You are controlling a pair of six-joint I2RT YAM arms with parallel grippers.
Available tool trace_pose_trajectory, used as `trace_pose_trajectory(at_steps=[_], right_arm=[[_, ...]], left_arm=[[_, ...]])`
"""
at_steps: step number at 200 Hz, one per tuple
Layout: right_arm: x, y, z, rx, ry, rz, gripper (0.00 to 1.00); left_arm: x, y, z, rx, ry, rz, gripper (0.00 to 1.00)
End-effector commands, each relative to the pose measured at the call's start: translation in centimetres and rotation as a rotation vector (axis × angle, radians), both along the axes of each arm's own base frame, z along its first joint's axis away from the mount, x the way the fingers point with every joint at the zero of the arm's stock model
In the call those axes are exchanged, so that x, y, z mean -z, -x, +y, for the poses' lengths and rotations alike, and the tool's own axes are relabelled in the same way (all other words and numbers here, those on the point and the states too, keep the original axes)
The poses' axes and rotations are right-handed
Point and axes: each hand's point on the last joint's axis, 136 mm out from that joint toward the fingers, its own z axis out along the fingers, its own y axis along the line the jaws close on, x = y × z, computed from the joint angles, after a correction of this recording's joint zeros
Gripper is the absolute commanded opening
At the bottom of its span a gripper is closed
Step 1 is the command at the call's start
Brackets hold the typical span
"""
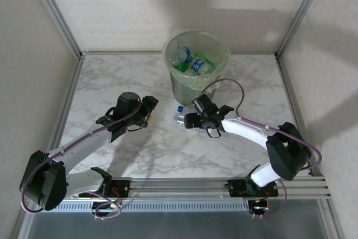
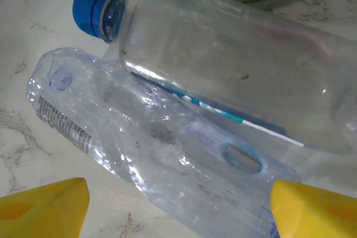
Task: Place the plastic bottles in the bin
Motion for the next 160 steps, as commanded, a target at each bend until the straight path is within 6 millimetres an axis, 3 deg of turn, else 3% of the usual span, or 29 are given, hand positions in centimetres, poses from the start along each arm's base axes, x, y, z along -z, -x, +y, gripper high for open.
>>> trace_pose_trajectory(at_steps=[1,64,125,160], right_arm=[[0.4,0.4,0.9,-0.047,0.01,0.016,0.84],[1.0,3.6,2.7,-0.129,0.037,0.055,0.83],[2.9,3.4,4.1,-0.152,0.088,0.066,0.81],[3.6,2.7,4.3,-0.159,0.122,0.06,0.73]], left_arm=[[0.2,-0.1,0.6,-0.028,-0.004,-0.003,0.75],[0.4,0.0,0.8,-0.03,-0.016,-0.005,0.75],[0.6,-0.1,0.8,-0.033,-0.019,-0.003,0.75],[0.7,-0.1,0.8,-0.031,-0.025,0.001,0.75]])
